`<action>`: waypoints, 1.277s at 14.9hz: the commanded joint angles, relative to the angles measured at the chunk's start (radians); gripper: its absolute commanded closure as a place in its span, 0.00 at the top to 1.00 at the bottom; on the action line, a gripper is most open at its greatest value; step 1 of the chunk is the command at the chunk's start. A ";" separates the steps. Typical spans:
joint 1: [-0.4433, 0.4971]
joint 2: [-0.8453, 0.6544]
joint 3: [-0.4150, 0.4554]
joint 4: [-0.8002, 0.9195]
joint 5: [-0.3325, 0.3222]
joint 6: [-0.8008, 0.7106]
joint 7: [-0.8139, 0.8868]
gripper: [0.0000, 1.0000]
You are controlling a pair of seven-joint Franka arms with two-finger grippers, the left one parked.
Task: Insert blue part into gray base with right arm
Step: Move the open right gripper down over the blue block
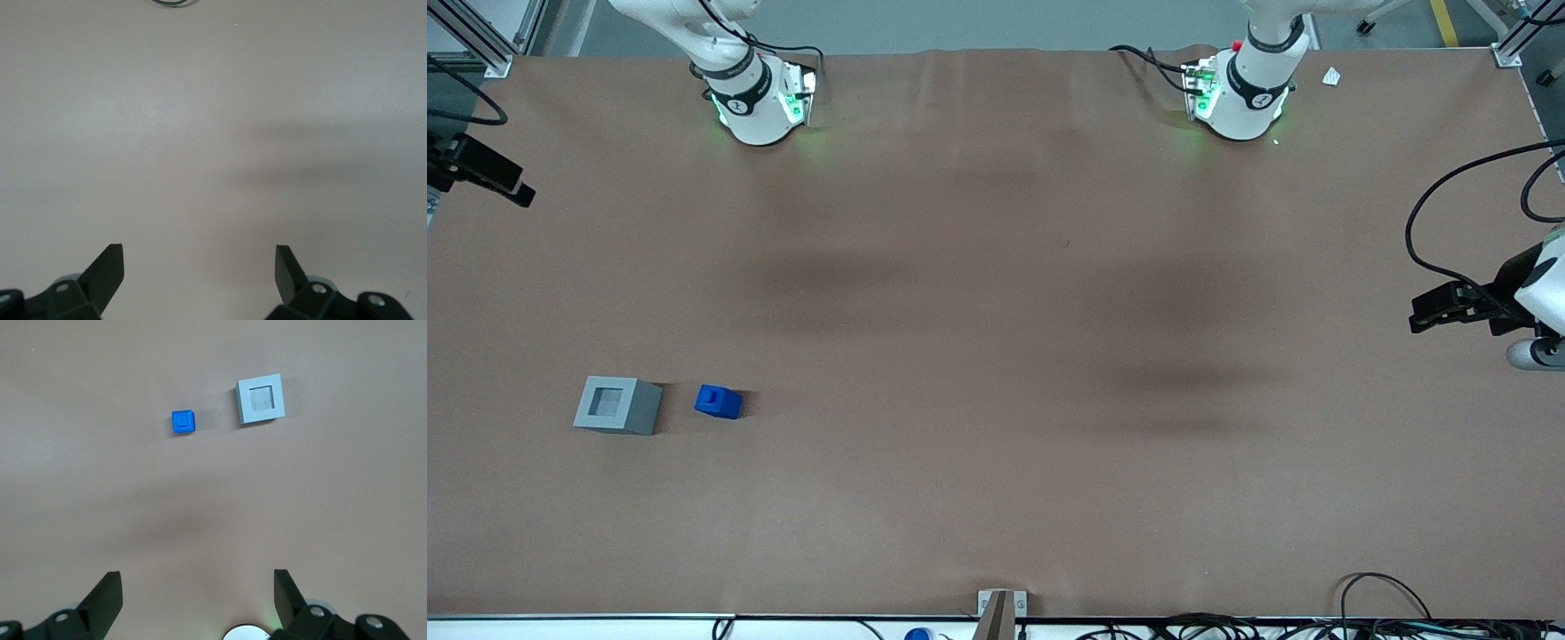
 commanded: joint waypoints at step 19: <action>0.037 0.459 0.010 -0.294 0.028 0.706 0.001 1.00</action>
